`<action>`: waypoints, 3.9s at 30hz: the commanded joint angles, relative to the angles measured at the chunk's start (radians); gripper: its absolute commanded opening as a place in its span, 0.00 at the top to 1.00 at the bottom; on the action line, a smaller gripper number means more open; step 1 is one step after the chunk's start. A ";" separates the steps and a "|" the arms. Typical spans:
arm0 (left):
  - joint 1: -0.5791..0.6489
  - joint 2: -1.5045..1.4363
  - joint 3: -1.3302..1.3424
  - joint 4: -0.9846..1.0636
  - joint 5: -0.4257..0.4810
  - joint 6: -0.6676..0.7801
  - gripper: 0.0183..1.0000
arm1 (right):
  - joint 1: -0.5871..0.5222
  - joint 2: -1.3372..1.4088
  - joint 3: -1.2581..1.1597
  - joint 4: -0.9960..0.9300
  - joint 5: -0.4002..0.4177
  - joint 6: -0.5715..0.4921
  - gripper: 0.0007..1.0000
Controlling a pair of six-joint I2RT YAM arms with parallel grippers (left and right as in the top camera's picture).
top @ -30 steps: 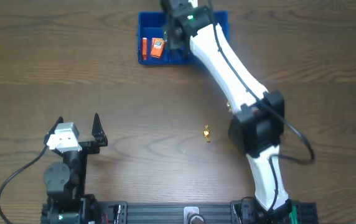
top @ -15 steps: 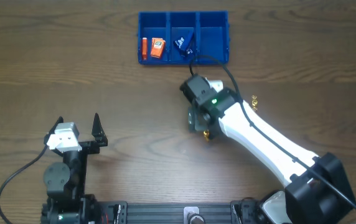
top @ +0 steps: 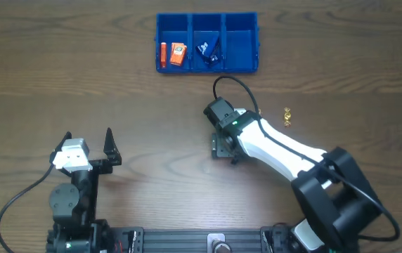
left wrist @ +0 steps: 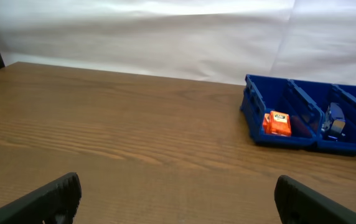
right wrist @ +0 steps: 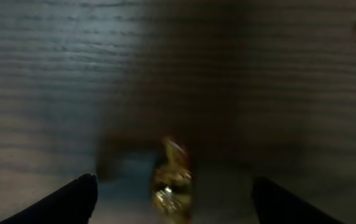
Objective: Sort Candies Into Trays
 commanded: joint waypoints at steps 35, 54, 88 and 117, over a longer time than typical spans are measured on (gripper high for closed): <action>0.000 -0.006 -0.020 -0.035 -0.005 0.000 0.00 | -0.222 -0.050 0.733 -0.220 0.184 -0.219 0.85; 0.000 -0.006 -0.020 -0.035 -0.005 0.000 0.00 | -0.341 0.533 1.156 -0.115 0.119 -0.349 0.42; 0.000 -0.006 -0.020 -0.035 -0.005 0.000 0.00 | -0.352 0.152 0.166 0.064 -0.016 -0.303 0.44; 0.000 -0.006 -0.020 -0.035 -0.005 0.000 0.00 | -0.337 0.396 1.030 0.014 0.098 -0.382 0.80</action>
